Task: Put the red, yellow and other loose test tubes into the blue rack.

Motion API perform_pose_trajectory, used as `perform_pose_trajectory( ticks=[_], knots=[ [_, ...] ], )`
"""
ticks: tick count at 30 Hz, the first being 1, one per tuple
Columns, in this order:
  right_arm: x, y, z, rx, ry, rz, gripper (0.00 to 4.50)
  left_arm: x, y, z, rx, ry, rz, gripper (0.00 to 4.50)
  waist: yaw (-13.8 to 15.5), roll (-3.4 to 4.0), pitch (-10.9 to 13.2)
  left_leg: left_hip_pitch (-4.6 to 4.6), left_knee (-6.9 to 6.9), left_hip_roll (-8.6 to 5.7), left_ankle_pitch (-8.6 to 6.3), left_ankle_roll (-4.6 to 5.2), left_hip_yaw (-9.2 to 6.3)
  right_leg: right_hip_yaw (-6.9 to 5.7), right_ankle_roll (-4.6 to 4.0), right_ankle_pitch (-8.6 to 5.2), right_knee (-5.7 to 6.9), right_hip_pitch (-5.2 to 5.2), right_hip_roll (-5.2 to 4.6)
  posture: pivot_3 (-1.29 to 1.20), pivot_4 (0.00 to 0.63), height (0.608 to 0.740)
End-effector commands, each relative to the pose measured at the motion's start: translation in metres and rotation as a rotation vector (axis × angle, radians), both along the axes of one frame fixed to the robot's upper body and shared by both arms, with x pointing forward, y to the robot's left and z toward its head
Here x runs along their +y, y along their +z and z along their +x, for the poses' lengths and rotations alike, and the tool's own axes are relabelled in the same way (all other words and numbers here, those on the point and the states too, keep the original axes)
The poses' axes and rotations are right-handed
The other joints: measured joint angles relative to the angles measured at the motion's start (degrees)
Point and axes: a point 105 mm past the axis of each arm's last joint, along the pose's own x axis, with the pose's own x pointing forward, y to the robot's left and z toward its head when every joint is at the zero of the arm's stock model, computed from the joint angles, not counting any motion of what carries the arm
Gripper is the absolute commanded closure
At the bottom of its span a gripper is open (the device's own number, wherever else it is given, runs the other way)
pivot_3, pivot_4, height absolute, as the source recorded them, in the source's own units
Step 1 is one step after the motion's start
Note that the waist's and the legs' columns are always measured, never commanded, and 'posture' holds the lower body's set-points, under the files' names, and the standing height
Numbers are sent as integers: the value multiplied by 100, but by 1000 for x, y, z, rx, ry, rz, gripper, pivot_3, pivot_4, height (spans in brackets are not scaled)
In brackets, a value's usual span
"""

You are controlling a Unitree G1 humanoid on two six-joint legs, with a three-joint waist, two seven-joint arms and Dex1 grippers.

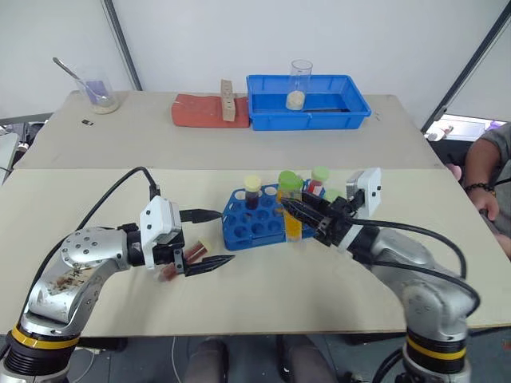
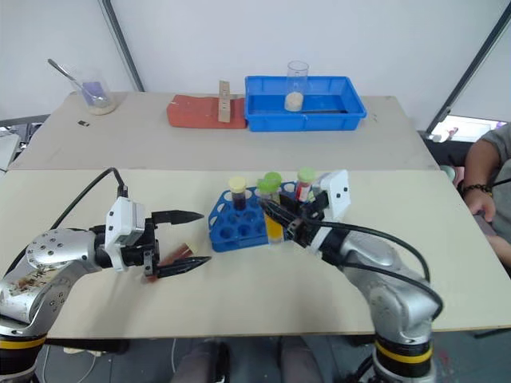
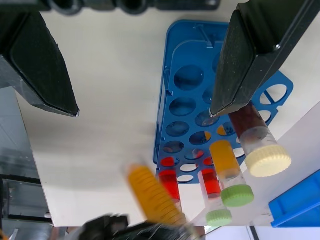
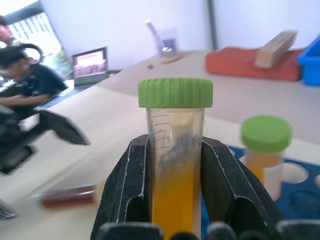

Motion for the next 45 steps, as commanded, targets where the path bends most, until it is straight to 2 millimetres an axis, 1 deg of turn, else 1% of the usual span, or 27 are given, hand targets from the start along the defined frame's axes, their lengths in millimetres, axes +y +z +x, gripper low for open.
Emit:
perform_pose_trajectory(
  ticks=[1,4,9,11,18,30,35,37,40,44,45],
  knots=[
    [5,5,2,-137,-39,1,3532,-10,12,-9,-23,-66,-28,0,-14,0,0,-1,-3,0,0,0,0,0,-1,0,2,-3,0,0,150,740],
    [9,0,6,-185,-78,-3,3535,-12,13,-12,-16,-89,-30,0,-27,0,0,3,-5,3,0,0,-3,-3,-6,-3,13,-5,4,0,150,740],
    [8,-4,14,-255,-156,-15,3537,-14,12,-12,-18,-96,-19,0,-40,0,0,17,-3,3,1,-1,0,-2,-25,-12,21,0,3,0,150,740],
    [8,-8,16,-267,-179,-17,3537,-15,12,-12,-19,-101,-18,0,-39,0,0,19,-3,3,1,-1,0,-2,-49,-26,24,0,3,0,150,740],
    [5,-17,24,-301,-239,-31,3538,-16,13,-11,-21,-103,-18,0,-39,0,0,17,-4,2,1,-1,0,0,-52,-27,23,0,3,0,150,740],
    [9,-29,26,-315,-302,-10,3539,-19,17,-10,-17,-88,-42,0,-39,0,0,24,-3,3,1,-1,-1,0,-52,-27,28,4,3,0,150,740],
    [8,-35,19,-301,-279,0,3539,-20,17,-9,-10,-78,-53,0,-36,0,0,24,-3,3,1,-1,-2,-1,-52,-28,29,4,4,0,150,740],
    [6,-34,18,-293,-277,19,2477,-19,17,-8,-10,-70,-56,0,-34,0,0,24,-3,3,1,-1,-2,-1,-53,-28,28,4,4,0,150,740],
    [6,-37,15,-285,-255,-4,1428,-19,16,-6,-9,-47,-58,0,-35,0,0,25,-3,3,1,-1,-2,0,-53,-28,28,4,3,0,150,740],
    [5,-42,9,-275,-207,-67,110,-15,17,-2,-20,2,-56,0,-33,0,0,25,-3,3,1,-1,-2,-1,-53,-28,29,4,4,0,150,740],
    [4,-43,6,-268,-194,-88,110,-12,17,-1,-16,22,-48,0,-32,0,0,25,-3,3,1,-1,-2,-1,-53,-28,29,4,4,0,150,740]
  ],
)
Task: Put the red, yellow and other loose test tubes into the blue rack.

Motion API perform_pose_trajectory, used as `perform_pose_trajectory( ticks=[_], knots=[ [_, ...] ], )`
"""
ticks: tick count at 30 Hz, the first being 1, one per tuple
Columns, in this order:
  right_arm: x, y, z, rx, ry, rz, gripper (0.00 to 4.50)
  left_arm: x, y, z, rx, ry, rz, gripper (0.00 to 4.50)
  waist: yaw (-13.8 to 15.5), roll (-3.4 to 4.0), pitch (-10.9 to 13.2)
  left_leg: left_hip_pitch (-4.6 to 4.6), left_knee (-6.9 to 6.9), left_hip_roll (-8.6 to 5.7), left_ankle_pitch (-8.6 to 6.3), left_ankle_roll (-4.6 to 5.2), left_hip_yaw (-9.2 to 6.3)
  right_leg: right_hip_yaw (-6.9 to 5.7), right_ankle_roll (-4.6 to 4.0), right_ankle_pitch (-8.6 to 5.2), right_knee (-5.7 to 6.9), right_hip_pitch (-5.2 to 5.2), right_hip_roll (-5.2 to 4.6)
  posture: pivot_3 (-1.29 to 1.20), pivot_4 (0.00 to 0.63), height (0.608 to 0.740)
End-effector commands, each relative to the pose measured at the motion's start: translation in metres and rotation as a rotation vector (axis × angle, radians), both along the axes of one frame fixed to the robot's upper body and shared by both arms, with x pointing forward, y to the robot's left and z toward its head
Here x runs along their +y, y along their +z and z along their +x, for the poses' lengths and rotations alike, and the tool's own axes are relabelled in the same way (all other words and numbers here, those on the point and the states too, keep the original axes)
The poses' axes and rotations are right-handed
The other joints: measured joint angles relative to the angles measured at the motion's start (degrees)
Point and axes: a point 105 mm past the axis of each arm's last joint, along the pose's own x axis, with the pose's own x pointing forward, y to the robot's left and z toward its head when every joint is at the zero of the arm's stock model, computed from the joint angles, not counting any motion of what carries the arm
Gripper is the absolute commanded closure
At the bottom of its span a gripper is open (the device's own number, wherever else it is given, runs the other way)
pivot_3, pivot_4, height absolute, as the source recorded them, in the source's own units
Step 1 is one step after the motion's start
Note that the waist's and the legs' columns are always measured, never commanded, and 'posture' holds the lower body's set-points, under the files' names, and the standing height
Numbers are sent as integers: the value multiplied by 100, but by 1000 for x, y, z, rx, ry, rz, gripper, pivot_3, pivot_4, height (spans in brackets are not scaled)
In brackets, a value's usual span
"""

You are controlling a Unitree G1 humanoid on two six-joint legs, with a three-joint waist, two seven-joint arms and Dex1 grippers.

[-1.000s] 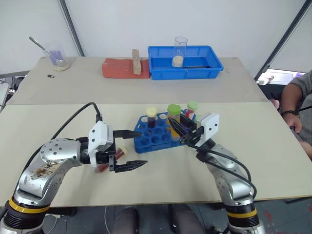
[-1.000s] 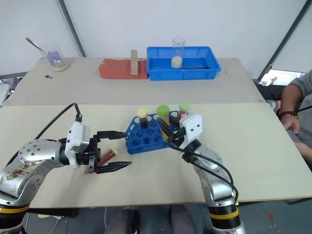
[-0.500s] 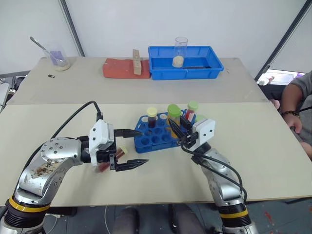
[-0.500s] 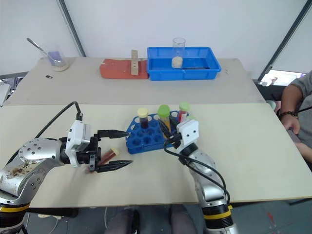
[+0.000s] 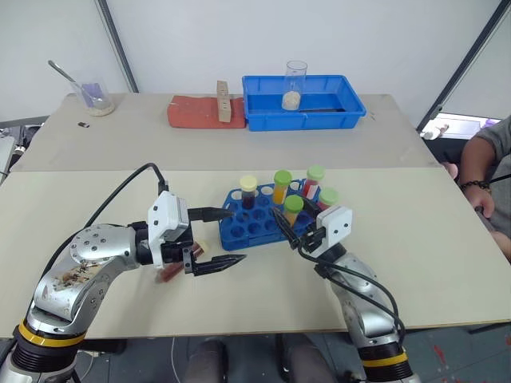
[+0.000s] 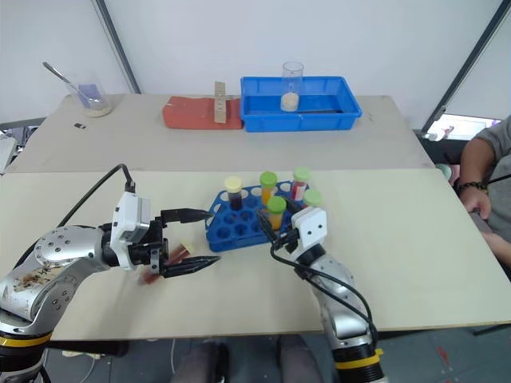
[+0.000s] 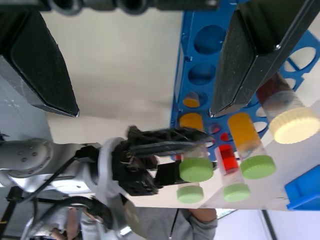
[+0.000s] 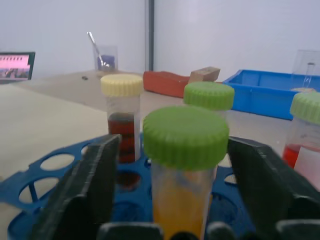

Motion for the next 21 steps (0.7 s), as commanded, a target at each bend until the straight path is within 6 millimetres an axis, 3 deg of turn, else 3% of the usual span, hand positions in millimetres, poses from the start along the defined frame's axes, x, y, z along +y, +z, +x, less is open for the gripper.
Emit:
perform_pose_trajectory(
  ticks=[1,7,13,17,21],
  knots=[
    [-1,8,-15,-16,55,-56,110,7,7,3,-24,62,37,0,1,0,0,0,0,0,0,0,0,0,0,0,0,0,0,0,150,740],
    [-31,4,-49,105,196,-277,110,46,-1,11,61,199,324,0,11,-1,1,1,-1,0,0,0,1,0,-2,-5,-2,0,-1,0,150,740],
    [-27,18,-75,213,455,-380,110,70,-18,25,162,293,489,0,12,-1,1,19,-4,2,-1,-1,4,-3,-6,-8,1,6,1,0,150,740],
    [-23,32,-95,264,659,-482,110,68,-42,34,272,324,554,0,29,-3,3,13,-6,0,0,0,4,-3,-8,-9,1,2,2,0,150,740],
    [-19,39,-100,264,731,-517,110,66,-58,40,333,347,595,0,55,-19,11,1,-6,-2,-1,1,1,-2,-1,-14,-6,1,2,0,150,740]
  ],
)
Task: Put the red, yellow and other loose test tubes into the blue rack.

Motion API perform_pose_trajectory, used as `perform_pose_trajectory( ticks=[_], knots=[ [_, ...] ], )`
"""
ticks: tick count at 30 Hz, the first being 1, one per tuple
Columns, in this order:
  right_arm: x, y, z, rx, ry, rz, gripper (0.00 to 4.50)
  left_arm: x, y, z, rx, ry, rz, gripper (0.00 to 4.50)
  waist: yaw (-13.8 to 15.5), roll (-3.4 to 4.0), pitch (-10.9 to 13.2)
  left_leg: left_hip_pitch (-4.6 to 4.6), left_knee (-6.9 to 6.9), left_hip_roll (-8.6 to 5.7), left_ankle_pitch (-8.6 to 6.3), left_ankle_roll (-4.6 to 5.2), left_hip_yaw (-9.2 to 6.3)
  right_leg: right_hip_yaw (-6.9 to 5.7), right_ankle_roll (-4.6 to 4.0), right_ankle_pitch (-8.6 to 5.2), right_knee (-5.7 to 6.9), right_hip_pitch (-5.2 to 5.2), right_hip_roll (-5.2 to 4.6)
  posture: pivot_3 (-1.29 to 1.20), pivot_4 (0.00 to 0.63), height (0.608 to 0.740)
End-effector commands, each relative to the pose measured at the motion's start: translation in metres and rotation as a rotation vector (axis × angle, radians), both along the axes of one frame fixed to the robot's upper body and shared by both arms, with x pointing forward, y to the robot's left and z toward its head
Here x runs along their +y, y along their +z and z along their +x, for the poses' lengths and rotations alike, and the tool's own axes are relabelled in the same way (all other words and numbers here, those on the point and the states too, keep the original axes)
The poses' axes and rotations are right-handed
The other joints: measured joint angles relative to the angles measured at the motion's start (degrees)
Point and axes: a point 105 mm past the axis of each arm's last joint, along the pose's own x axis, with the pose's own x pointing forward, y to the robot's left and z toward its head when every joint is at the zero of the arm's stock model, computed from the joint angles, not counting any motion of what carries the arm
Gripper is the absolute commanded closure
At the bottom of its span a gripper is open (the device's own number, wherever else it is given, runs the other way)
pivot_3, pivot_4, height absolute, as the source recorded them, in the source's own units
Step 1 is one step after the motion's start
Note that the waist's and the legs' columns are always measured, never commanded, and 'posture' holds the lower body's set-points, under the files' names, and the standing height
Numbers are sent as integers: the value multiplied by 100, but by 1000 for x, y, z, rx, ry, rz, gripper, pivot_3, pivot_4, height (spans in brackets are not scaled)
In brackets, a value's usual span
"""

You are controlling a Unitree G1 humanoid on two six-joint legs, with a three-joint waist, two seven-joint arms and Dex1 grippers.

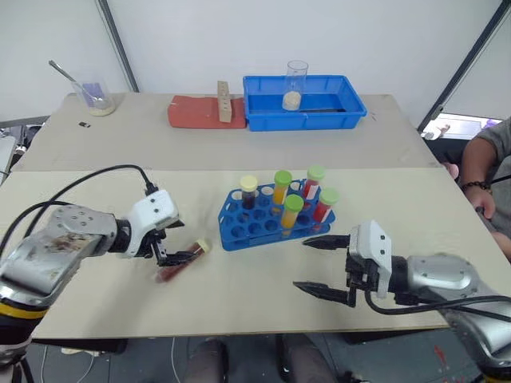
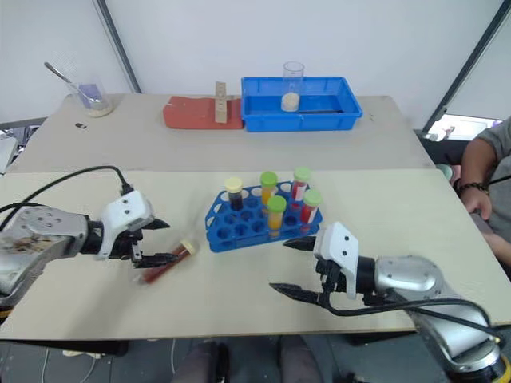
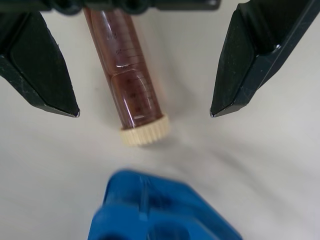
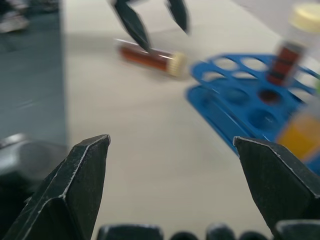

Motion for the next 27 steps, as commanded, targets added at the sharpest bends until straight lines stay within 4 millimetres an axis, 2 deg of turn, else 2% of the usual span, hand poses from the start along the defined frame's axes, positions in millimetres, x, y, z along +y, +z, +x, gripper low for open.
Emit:
perform_pose_trajectory(
  ticks=[1,7,16,22,25,27],
  knots=[
    [6,12,-7,-5,73,9,110,1,-7,7,18,37,39,0,10,-12,7,-3,0,0,0,0,0,0,0,0,-1,-2,0,0,150,740],
    [9,16,-8,5,121,5,110,-4,-15,13,69,64,120,0,87,-28,14,-5,8,-2,0,0,-1,1,4,2,3,-1,0,0,150,740],
    [12,15,-8,8,140,-14,110,-7,-6,25,97,65,199,0,113,-29,14,-3,16,-4,1,0,-2,2,5,4,10,0,0,0,150,740],
    [15,19,-12,27,148,8,110,-9,-1,18,167,55,214,0,114,-29,14,-8,15,-5,1,1,-5,2,5,4,10,-1,1,0,150,740],
    [15,20,-12,26,147,10,82,-8,-4,15,190,59,221,878,112,-29,14,-8,15,-5,1,1,-6,2,6,4,10,0,1,0,150,740],
    [15,22,-11,19,143,9,82,-8,-6,12,191,43,232,1768,109,-29,14,-8,16,-5,1,1,-6,2,7,4,10,0,1,0,150,740]
  ],
)
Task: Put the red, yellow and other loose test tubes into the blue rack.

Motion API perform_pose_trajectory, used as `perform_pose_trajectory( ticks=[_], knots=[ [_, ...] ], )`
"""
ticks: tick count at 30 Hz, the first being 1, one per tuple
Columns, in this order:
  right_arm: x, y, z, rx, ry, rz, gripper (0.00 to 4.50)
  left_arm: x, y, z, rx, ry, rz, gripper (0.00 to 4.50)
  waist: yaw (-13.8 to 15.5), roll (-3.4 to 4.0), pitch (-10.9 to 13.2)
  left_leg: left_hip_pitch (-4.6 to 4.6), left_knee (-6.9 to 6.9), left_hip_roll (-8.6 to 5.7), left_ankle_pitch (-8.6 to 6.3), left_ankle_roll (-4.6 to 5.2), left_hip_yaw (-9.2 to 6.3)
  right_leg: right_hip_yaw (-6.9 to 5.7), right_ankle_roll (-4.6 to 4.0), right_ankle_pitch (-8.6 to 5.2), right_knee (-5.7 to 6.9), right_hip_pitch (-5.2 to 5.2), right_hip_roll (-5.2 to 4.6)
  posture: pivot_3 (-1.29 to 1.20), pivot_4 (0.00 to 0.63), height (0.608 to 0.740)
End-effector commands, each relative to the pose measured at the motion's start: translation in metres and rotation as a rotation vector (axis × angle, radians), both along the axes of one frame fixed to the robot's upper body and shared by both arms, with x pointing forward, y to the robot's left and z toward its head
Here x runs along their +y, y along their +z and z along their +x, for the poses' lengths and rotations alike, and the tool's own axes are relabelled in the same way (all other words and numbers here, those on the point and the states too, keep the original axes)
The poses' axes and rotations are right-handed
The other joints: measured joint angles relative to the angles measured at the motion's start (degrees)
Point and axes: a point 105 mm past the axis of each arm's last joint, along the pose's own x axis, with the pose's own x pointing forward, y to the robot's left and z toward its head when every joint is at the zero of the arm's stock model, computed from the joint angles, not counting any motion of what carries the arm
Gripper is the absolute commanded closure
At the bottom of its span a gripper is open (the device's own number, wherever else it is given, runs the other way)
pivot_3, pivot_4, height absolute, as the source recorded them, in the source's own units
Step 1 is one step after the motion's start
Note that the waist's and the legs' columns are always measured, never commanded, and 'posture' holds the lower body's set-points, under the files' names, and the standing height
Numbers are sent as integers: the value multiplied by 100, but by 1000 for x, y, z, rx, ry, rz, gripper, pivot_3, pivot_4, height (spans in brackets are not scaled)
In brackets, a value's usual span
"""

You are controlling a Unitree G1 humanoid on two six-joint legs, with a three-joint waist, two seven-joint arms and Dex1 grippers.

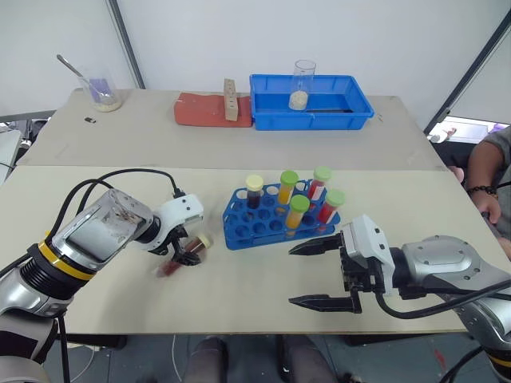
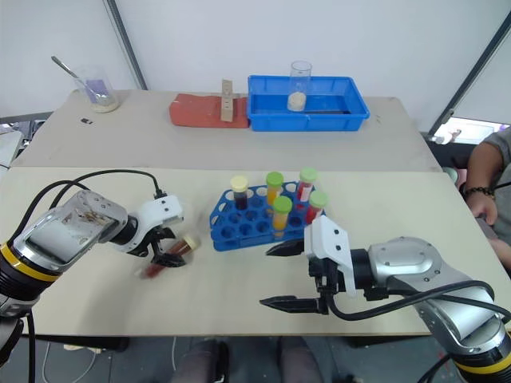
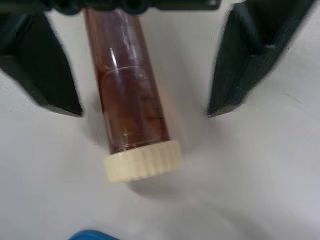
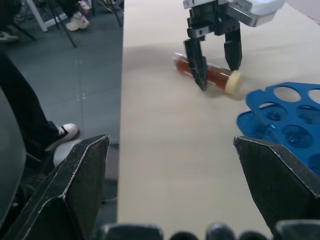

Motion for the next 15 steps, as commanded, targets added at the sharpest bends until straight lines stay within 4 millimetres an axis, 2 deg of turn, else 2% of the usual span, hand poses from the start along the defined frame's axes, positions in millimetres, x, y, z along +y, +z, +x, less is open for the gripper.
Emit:
perform_pose_trajectory(
  ticks=[1,3,4,7,9,13,15],
  knots=[
    [1,10,-2,-44,10,7,82,-1,2,-5,-6,-43,25,2317,1,0,0,0,1,0,0,0,0,0,0,0,1,0,0,0,150,740],
    [0,11,0,-50,4,1,82,0,1,-6,0,-34,23,3297,7,0,0,2,1,0,0,0,0,0,0,0,2,0,0,0,150,740],
    [0,11,0,-50,1,-1,82,1,1,-6,-3,-36,26,3567,8,0,0,2,1,0,0,0,0,0,0,0,3,0,0,0,150,740],
    [-3,11,1,-48,-6,-11,82,3,3,-6,-36,-77,42,3599,3,0,0,2,2,0,0,0,0,0,0,0,3,1,0,0,150,740],
    [-6,12,2,-50,-14,-18,82,5,11,-4,-63,-119,33,3600,-4,0,0,3,1,0,0,0,1,0,0,0,3,1,0,0,150,740],
    [-14,17,5,-61,-53,-18,82,6,45,-1,-106,-231,-35,3600,14,-1,1,0,1,1,0,0,0,-1,-3,-1,3,-1,0,0,150,740],
    [-21,19,8,-76,-88,-29,82,-5,74,-4,-145,-352,-158,3600,35,-4,2,-3,5,0,0,0,0,-1,-2,0,2,-2,0,0,150,740]
  ],
)
